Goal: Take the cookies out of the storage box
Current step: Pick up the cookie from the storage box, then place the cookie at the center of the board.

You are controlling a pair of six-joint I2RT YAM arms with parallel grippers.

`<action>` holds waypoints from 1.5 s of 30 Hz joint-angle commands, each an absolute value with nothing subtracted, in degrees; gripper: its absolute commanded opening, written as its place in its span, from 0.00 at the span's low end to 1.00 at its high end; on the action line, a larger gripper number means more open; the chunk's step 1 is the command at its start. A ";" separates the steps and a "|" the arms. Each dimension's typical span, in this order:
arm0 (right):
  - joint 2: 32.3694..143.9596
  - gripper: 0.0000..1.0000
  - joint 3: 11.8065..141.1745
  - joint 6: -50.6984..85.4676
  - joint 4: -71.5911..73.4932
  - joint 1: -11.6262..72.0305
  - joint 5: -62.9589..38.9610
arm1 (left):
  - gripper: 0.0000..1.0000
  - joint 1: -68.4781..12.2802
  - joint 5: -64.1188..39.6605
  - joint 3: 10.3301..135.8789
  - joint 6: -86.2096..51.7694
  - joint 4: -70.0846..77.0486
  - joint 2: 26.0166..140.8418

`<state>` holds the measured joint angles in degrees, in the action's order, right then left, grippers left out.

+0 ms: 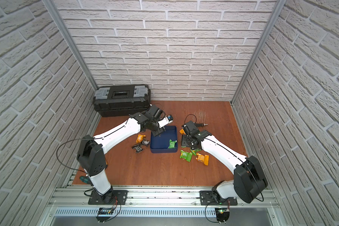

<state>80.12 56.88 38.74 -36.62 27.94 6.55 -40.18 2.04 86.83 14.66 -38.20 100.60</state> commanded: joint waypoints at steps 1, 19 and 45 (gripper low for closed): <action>79.35 0.59 56.45 38.65 -35.69 27.60 6.60 | 0.27 -40.08 5.77 82.93 1.18 -33.67 96.50; 80.47 0.59 56.50 38.91 -34.19 27.60 5.45 | 0.32 -26.35 4.91 68.63 -19.67 -27.52 89.17; 80.38 0.59 57.29 38.59 -35.68 27.60 6.08 | 0.47 -22.05 -1.42 76.90 -19.37 -27.41 108.61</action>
<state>80.53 56.86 38.74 -35.73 27.86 5.32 -22.39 -0.01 76.14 -18.90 -28.75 108.51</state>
